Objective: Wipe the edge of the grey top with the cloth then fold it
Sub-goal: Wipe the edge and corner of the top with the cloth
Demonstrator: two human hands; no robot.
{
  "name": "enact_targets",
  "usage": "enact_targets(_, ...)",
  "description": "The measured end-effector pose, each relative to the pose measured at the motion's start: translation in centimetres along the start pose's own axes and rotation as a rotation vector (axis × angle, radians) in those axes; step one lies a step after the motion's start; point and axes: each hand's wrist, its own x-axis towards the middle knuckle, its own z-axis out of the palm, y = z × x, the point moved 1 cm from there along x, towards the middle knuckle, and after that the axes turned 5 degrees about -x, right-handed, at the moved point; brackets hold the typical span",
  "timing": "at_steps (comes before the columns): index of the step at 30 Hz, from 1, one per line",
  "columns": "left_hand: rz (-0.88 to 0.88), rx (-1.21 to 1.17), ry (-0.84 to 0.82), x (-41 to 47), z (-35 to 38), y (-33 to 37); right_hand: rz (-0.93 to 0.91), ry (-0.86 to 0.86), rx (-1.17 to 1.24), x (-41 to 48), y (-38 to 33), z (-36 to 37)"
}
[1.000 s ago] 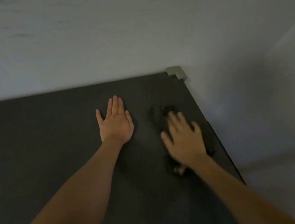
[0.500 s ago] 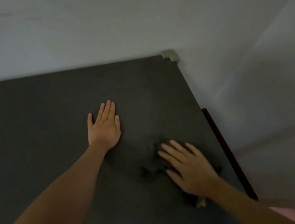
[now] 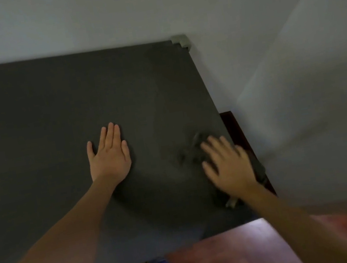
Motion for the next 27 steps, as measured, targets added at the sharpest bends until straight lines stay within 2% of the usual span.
enact_targets(2, 0.000, -0.003, 0.009, -0.9, 0.4, 0.4, 0.178, -0.094, 0.008, 3.0, 2.2, -0.5)
enact_targets(4, 0.004, -0.005, 0.025, -1.1, 0.4, 0.6, 0.264, -0.149, 0.052, 5.4, 2.2, -0.3)
enact_targets(6, 0.007, -0.003, 0.036, -1.0, 0.3, 0.5, 0.340, -0.111, 0.068, 5.1, 1.7, -0.1)
enact_targets(9, 0.002, 0.008, 0.038, -1.0, 0.4, 0.2, 0.487, -0.017, 0.083, -0.3, 1.4, 0.3)
enact_targets(12, 0.003, 0.018, 0.045, -1.0, 0.4, 0.4, 0.522, -0.012, 0.024, -4.1, 0.9, 0.6)
enact_targets(14, 0.008, 0.012, 0.043, -0.8, 0.4, 0.5, 0.528, -0.030, 0.027, -1.7, 1.1, 0.5)
enact_targets(20, 0.021, 0.024, 0.045, -0.6, 0.7, 0.0, 0.369, -0.044, 0.013, 10.0, -0.6, 0.5)
enact_targets(22, 0.033, 0.028, 0.031, -0.4, 0.6, -0.1, 0.217, -0.030, -0.005, 8.7, -2.6, 1.1)
enact_targets(25, 0.039, 0.025, 0.018, -0.8, 0.4, -0.2, -0.119, -0.029, -0.028, 1.4, -4.3, 0.7)
enact_targets(27, 0.039, 0.017, 0.023, -0.9, 0.5, -0.1, -0.205, -0.008, -0.071, -2.5, -1.9, 0.3)
